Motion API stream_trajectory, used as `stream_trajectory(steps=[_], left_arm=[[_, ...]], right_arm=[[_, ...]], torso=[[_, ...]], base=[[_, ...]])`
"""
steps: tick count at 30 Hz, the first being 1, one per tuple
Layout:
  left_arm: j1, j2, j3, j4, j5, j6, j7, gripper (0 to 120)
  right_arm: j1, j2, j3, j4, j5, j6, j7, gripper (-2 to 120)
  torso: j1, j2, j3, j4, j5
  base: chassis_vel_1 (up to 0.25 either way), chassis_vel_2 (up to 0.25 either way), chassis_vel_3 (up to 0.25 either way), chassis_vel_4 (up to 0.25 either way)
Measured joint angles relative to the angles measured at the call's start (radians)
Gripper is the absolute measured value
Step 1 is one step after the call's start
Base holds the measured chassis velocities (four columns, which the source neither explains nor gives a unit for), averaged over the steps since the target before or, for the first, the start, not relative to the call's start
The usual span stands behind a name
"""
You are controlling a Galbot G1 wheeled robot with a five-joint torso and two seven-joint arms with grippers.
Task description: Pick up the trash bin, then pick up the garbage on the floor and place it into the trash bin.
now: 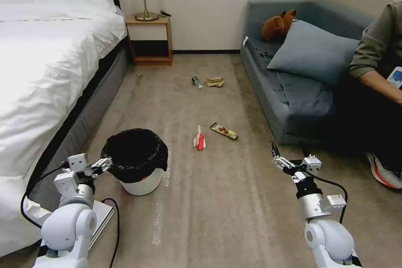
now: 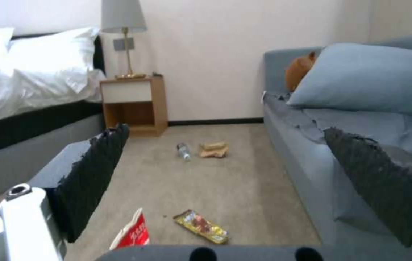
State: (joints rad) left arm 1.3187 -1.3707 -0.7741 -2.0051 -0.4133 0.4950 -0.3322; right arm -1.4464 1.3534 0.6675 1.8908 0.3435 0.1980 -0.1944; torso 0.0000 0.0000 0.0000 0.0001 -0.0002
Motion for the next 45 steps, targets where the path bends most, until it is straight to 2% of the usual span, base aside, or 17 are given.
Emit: stream_trajectory(steps=[4,8,10,13,17,19,22,27,33,35,41,44,45], left_arm=[[-0.052,-0.015,-0.004,0.050,-0.056,-0.009,-0.009,100],[-0.065,-0.021,-0.003,0.067,-0.067,-0.010,-0.010,100],[-0.101,-0.045,0.009,0.118,-0.139,-0.014,-0.046,100],[-0.121,-0.055,0.018,0.147,-0.182,-0.008,-0.071,99],[-0.143,-0.059,0.019,0.177,-0.201,-0.004,-0.095,99],[-0.172,-0.063,0.014,0.220,-0.211,-0.001,-0.118,99],[-0.185,-0.068,0.010,0.238,-0.218,0.005,-0.128,99],[-0.220,-0.073,0.001,0.313,-0.251,0.017,-0.164,97],[-0.250,-0.068,0.004,0.370,-0.282,0.016,-0.165,95],[-0.275,-0.065,0.010,0.404,-0.318,0.009,-0.150,94],[-0.292,-0.067,0.024,0.433,-0.324,-0.003,-0.126,93],[-0.297,-0.069,0.028,0.454,-0.315,-0.009,-0.116,78],[-0.297,-0.069,0.028,0.454,-0.315,-0.009,-0.116,78]], right_arm=[[-0.008,0.003,0.006,0.002,-0.013,0.006,-0.010,100],[-0.008,0.005,0.008,-0.002,-0.018,0.016,-0.014,100],[-0.013,0.009,0.011,-0.017,-0.055,0.049,-0.028,100],[-0.018,0.014,0.009,-0.022,-0.073,0.060,-0.034,100],[-0.027,0.018,0.002,-0.022,-0.074,0.062,-0.034,100],[-0.031,0.022,-0.004,-0.022,-0.072,0.062,-0.034,100],[-0.031,0.025,-0.007,-0.022,-0.072,0.061,-0.033,100],[-0.012,0.018,-0.030,-0.021,-0.073,0.051,-0.032,100],[-0.015,0.014,-0.026,-0.014,-0.075,0.053,-0.032,100],[-0.025,0.012,-0.023,-0.010,-0.076,0.056,-0.032,100],[-0.035,0.013,-0.025,-0.001,-0.078,0.056,-0.031,100],[-0.039,0.014,-0.028,0.002,-0.088,0.056,-0.030,100],[-0.039,0.014,-0.028,0.002,-0.088,0.056,-0.030,100]], torso=[[0.000,0.000,0.000,-0.0002,0.0001],[0.000,0.000,0.000,-0.0002,0.0002],[0.000,0.000,0.000,-0.0001,0.0001],[0.000,0.000,0.000,-0.0002,0.0002],[0.000,0.000,0.000,-0.0001,0.0003],[0.000,0.000,0.000,-0.0001,0.0002],[0.000,0.000,0.000,-0.0002,0.0003],[0.000,0.000,0.000,0.0001,0.0002],[0.000,0.000,0.000,0.0000,0.0001],[0.000,0.000,0.000,-0.0002,0.0002],[0.000,0.000,0.000,-0.0001,0.0002],[0.000,0.000,0.000,-0.0001,0.0009],[0.000,0.000,0.000,-0.0001,0.0009]], base=[[0.000,0.000,0.000,0.000],[0.000,0.000,0.000,0.000],[0.000,0.000,0.000,0.000],[0.000,0.000,0.000,0.000],[0.000,0.000,0.000,0.000],[0.000,0.000,0.000,0.000],[0.000,0.000,0.000,0.000],[0.000,0.000,0.000,0.000],[0.000,0.000,0.000,0.000],[0.000,0.000,0.000,0.000],[0.000,0.000,0.000,0.000],[0.000,0.000,0.000,0.000],[0.000,0.000,0.000,0.000]])
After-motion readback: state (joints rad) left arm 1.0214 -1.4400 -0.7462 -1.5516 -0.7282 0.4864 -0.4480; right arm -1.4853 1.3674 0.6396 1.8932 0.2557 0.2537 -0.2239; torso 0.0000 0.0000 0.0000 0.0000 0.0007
